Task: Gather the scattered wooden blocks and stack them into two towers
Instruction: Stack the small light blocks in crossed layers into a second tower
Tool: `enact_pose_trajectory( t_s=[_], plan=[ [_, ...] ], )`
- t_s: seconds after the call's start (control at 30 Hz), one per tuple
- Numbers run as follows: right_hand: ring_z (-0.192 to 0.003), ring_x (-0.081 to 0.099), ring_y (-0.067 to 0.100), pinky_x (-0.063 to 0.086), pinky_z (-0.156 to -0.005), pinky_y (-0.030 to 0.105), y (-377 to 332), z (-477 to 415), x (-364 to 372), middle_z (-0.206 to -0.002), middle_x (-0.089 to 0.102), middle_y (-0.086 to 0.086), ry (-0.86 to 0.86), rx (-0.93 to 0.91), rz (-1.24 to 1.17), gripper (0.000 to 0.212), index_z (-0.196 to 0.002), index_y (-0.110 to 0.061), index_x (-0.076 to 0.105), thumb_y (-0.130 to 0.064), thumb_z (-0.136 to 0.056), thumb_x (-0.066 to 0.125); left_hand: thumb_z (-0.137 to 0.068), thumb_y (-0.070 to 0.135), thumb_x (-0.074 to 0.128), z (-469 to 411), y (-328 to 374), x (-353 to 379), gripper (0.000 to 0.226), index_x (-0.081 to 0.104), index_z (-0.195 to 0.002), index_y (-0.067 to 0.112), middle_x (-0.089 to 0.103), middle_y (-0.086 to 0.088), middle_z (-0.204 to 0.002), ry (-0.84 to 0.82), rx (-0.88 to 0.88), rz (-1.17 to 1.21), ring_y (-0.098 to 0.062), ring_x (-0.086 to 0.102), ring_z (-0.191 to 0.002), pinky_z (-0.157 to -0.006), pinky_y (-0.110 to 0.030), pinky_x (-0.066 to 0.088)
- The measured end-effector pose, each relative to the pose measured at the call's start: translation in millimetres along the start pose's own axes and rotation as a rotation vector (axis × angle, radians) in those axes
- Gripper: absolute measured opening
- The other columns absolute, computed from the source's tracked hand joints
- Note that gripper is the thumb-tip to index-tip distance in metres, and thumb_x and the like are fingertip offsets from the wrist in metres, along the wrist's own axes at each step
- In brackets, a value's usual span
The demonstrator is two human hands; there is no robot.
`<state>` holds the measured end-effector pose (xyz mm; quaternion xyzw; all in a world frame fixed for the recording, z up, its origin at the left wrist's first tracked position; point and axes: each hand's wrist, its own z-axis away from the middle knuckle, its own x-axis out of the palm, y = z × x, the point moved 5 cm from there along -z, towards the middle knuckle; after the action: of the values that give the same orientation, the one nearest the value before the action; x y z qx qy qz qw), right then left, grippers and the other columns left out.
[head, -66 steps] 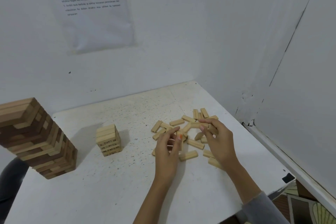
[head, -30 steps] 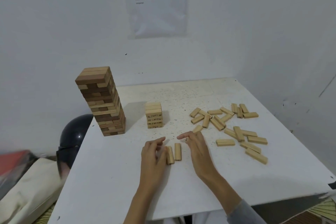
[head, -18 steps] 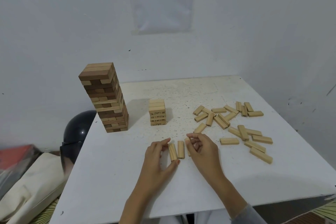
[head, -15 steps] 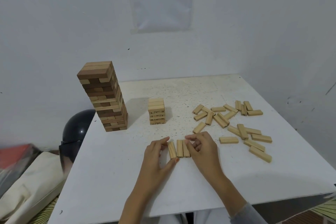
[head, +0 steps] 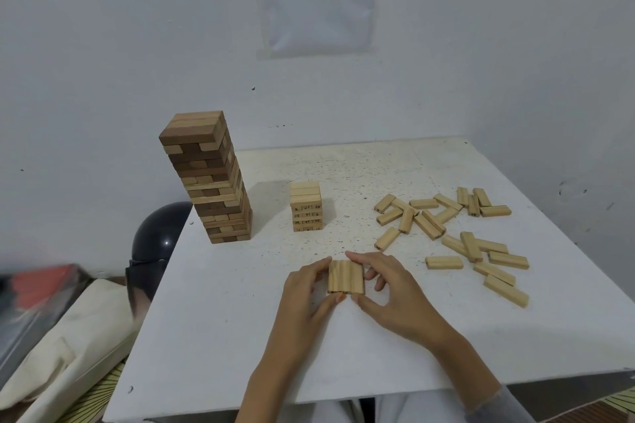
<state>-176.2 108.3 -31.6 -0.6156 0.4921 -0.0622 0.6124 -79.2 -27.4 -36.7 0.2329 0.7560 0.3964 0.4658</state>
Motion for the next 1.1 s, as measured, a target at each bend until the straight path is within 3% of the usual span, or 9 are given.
enact_pose_trajectory(
  t_s=[0.13, 0.33, 0.57, 1.1],
  plan=[
    [-0.093, 0.045, 0.004, 0.040, -0.078, 0.012, -1.2, -0.1, -0.4, -0.102, 0.053, -0.017, -0.021, 0.035, 0.005, 0.062, -0.130, -0.039, 0.050, -0.018, -0.080, 0.078, -0.086, 0.017, 0.072, 0.8, -2.4, -0.2, 0.050, 0.049, -0.124, 0.038, 0.059, 0.017, -0.117, 0.029, -0.020, 0.015, 0.005, 0.048, -0.108, -0.086, -0.004, 0.035],
    [-0.096, 0.045, 0.004, 0.039, -0.077, 0.011, -1.1, -0.3, -0.1, -0.113, 0.057, -0.019, -0.019, 0.035, 0.011, 0.065, -0.130, -0.042, 0.047, -0.022, -0.078, 0.079, -0.081, 0.009, 0.076, 0.4, -6.9, -4.4, 0.053, 0.056, -0.127, 0.028, 0.066, 0.008, -0.111, 0.029, -0.085, 0.139, -0.002, 0.061, -0.098, -0.085, -0.010, 0.046],
    [-0.097, 0.050, 0.007, 0.041, -0.077, 0.012, 0.5, 0.8, -0.6, -0.120, 0.055, -0.021, -0.007, 0.010, 0.012, 0.071, -0.134, -0.041, 0.043, -0.022, -0.077, 0.080, -0.079, 0.008, 0.078, 0.8, -4.4, -5.5, 0.052, 0.059, -0.126, 0.022, 0.066, 0.008, -0.109, 0.040, -0.092, 0.150, -0.001, 0.061, -0.096, -0.080, -0.009, 0.046],
    [-0.099, 0.049, 0.006, 0.039, -0.080, 0.012, 6.2, 0.0, 0.5, -0.115, 0.059, -0.024, -0.044, 0.086, -0.025, 0.073, -0.132, -0.046, 0.046, -0.025, -0.073, 0.083, -0.075, 0.003, 0.080, 2.4, -2.8, -6.6, 0.051, 0.063, -0.119, 0.023, 0.068, 0.005, -0.098, 0.087, -0.097, 0.160, -0.006, 0.063, -0.091, -0.076, -0.013, 0.049]
  ],
)
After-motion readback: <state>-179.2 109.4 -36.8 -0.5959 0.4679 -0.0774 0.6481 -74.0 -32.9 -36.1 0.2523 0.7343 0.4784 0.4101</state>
